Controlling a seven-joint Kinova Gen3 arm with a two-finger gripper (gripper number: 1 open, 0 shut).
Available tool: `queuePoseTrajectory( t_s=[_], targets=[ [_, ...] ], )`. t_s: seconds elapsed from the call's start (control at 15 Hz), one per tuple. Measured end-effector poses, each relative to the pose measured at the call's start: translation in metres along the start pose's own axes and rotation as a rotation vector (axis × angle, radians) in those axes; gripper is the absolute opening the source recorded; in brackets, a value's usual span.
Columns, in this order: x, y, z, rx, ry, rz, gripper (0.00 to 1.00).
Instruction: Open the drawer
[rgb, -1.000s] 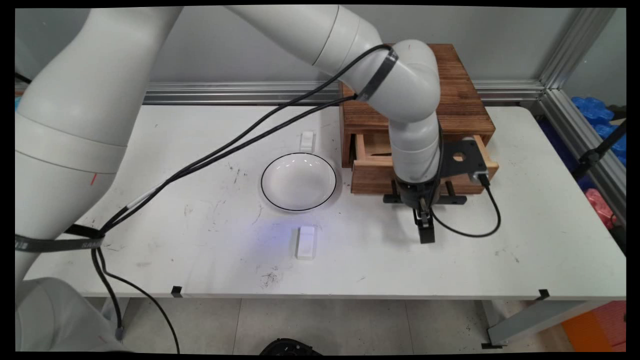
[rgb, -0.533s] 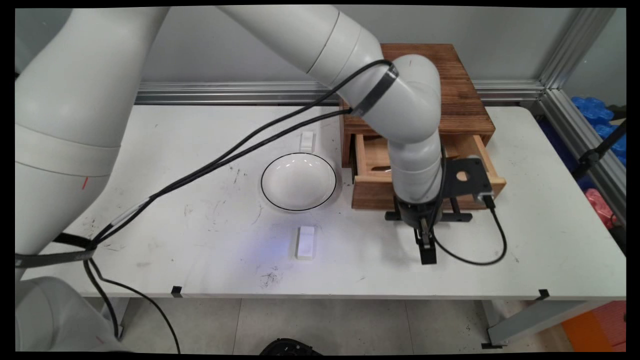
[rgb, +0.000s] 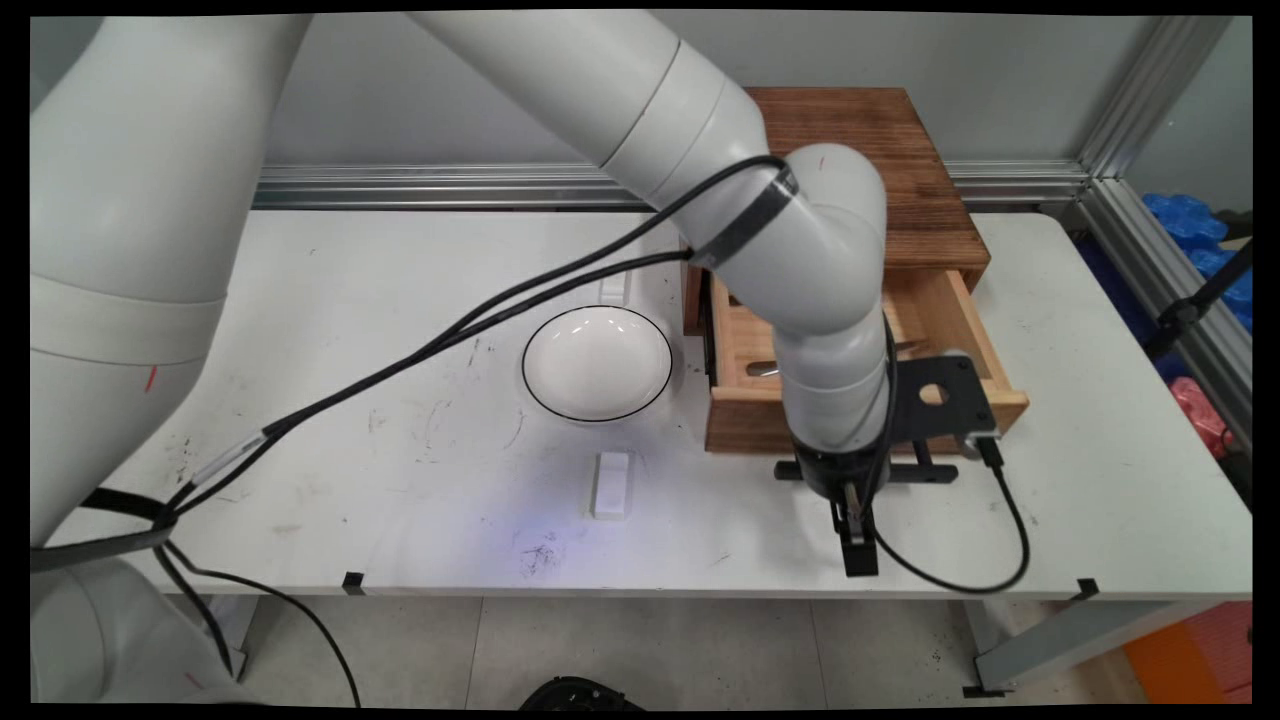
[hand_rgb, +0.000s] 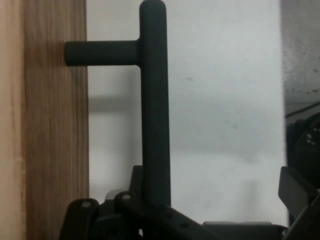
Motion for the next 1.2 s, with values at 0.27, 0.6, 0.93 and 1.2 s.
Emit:
queuePoseTrajectory(
  t_s=[0.27, 0.6, 0.93, 1.2],
  targets=[
    [0.000, 0.021, -0.001, -0.016, 0.011, -0.011, 1.00],
    [0.001, 0.041, -0.003, -0.027, 0.023, -0.018, 1.00],
    [0.000, 0.060, -0.006, -0.038, 0.026, -0.015, 1.00],
    [-0.002, 0.074, -0.008, -0.045, 0.027, -0.016, 1.00]
  ],
)
